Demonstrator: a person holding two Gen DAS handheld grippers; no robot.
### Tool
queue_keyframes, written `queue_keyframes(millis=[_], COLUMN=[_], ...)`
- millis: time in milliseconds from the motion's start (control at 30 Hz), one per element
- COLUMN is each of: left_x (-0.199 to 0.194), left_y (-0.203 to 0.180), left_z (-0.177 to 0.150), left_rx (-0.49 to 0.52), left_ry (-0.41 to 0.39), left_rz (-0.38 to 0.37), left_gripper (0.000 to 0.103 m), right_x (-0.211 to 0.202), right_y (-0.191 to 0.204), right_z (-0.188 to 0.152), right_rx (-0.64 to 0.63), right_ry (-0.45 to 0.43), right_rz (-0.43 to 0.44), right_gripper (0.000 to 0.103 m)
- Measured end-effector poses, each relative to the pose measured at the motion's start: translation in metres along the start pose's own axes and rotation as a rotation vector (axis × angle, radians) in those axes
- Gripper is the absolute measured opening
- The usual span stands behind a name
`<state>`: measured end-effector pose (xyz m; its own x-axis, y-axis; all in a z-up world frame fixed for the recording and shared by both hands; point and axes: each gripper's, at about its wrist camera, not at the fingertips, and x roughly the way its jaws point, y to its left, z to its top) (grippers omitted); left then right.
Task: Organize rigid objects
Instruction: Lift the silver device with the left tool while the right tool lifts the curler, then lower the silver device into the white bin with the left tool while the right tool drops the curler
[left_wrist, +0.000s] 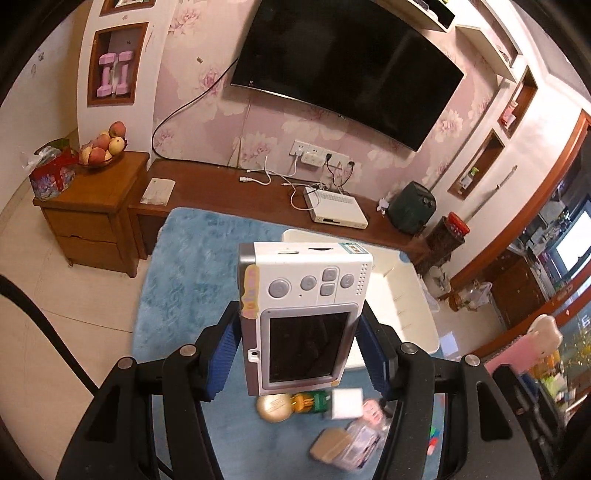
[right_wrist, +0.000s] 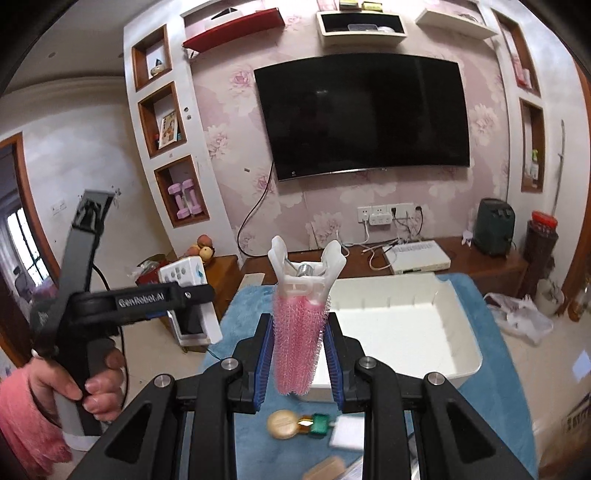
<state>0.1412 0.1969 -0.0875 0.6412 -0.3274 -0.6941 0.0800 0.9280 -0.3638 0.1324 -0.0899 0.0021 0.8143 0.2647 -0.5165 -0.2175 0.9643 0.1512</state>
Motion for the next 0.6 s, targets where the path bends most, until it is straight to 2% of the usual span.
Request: queue_keyframes(millis=[300, 467, 600], left_x=[0.038, 0.070, 0.092], left_y=[-0.052, -0.070, -0.082], left_z=[0.004, 0.003, 0.002], left_rx=[-0.006, -0.028, -0.001], left_ry=[-0.026, 0.011, 0.051], left_rz=[0.043, 0.072, 0.100], left_gripper=[0.064, 0.064, 0.064], right_x=[0.036, 0.064, 0.087], right_y=[-0.061, -0.097, -0.120], right_z=[0.003, 0.001, -0.002], right_rx=[-0.046, 0.002, 0.056], right_ry=[-0.001, 0.041, 0.083], right_rz=[0.044, 0.063, 0.070], right_gripper=[0.027, 0.027, 0.028])
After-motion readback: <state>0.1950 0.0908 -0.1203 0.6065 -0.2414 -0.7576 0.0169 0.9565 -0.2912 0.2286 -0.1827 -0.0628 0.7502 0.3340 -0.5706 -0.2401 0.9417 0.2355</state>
